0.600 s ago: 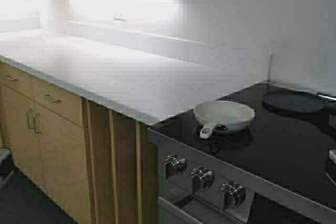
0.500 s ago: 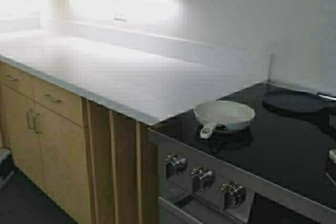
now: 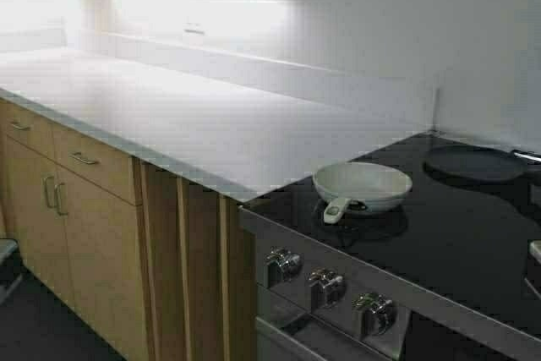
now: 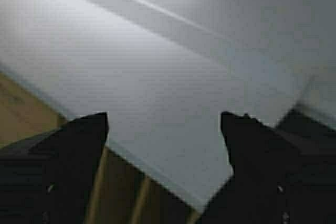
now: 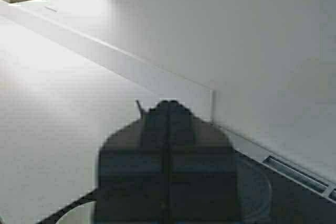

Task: Wash the pan

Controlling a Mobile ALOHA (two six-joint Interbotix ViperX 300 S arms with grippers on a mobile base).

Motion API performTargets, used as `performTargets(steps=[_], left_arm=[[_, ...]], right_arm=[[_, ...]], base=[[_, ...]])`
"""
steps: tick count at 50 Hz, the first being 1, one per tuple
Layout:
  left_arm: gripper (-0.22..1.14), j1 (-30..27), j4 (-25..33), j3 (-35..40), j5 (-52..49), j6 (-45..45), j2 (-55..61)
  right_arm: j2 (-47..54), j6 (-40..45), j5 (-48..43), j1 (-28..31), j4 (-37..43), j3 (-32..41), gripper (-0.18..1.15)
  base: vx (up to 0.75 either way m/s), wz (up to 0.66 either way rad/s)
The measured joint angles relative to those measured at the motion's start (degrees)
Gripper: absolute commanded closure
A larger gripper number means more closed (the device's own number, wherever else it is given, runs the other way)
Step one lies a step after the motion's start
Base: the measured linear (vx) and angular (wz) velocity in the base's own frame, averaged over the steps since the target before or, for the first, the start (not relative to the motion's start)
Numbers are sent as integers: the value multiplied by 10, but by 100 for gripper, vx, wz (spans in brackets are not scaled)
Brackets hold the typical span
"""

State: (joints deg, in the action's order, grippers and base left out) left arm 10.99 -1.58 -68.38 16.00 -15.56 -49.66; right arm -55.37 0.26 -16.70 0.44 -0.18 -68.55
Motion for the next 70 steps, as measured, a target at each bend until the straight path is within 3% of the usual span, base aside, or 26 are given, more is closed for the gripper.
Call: performTargets(steps=[17, 36, 54, 70], left_arm=[[-6, 69, -10, -7, 134, -122, 162], [-6, 77, -104, 4, 317, -279, 386], [-6, 85, -216, 114, 513, -430, 673], [-6, 127, -228, 231, 587, -526, 862]], right_arm=[[0, 0, 0, 0, 0, -1, 91], [-1, 0, 0, 0, 0, -2, 91], [-1, -1, 4, 0, -1, -2, 91], [0, -1, 7, 0, 0, -3, 91]], base=[[0, 0], [0, 0], [0, 0], [0, 0]])
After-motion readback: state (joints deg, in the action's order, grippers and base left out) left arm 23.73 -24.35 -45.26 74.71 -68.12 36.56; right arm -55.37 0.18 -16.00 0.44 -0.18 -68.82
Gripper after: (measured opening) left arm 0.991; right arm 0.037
